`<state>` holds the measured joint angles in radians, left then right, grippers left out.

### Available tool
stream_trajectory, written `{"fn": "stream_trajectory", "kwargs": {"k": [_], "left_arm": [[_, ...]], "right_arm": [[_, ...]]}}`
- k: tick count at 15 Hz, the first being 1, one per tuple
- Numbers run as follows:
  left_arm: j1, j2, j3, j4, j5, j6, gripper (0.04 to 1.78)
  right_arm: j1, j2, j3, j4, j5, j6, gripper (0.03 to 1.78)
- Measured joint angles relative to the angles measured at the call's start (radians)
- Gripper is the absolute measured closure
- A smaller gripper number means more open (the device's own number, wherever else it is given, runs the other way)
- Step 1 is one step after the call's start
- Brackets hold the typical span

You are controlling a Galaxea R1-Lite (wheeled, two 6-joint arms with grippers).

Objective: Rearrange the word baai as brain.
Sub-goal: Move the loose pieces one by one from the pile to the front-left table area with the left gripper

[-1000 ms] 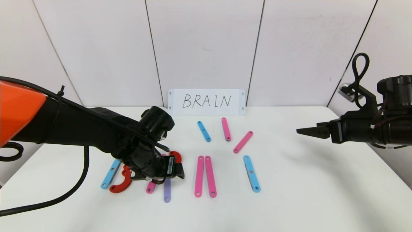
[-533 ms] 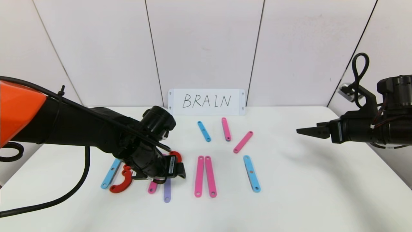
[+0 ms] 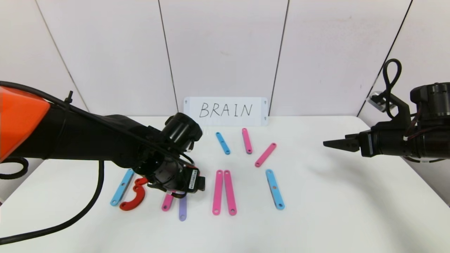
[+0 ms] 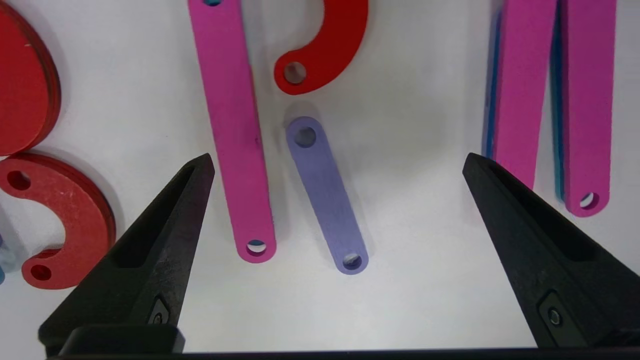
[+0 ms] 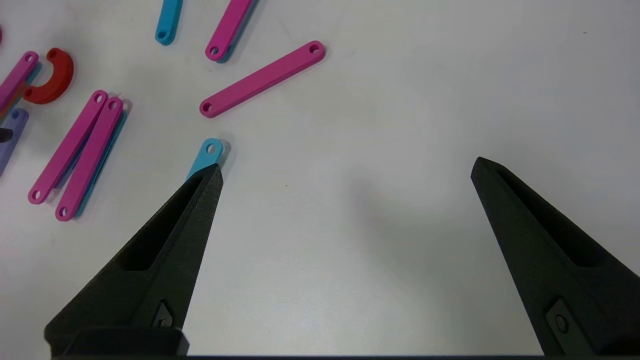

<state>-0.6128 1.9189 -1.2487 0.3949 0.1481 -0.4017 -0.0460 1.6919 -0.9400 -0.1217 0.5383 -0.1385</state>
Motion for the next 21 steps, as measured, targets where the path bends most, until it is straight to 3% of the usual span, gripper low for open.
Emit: {"fn": "stream_trajectory", "kwargs": {"k": [11, 21], "left_arm": [[-0.131, 0.037, -0.003, -0.016, 0.069, 0.023, 0.08], [-0.15, 0.077, -0.039, -0.017, 0.08, 0.016, 0.08]], "right_arm": [[-0.001, 0.001, -0.003, 0.0, 0.0, 0.0, 0.07], [-0.007, 0.002, -0.005, 0.0, 0.0, 0.0, 0.07]]}}
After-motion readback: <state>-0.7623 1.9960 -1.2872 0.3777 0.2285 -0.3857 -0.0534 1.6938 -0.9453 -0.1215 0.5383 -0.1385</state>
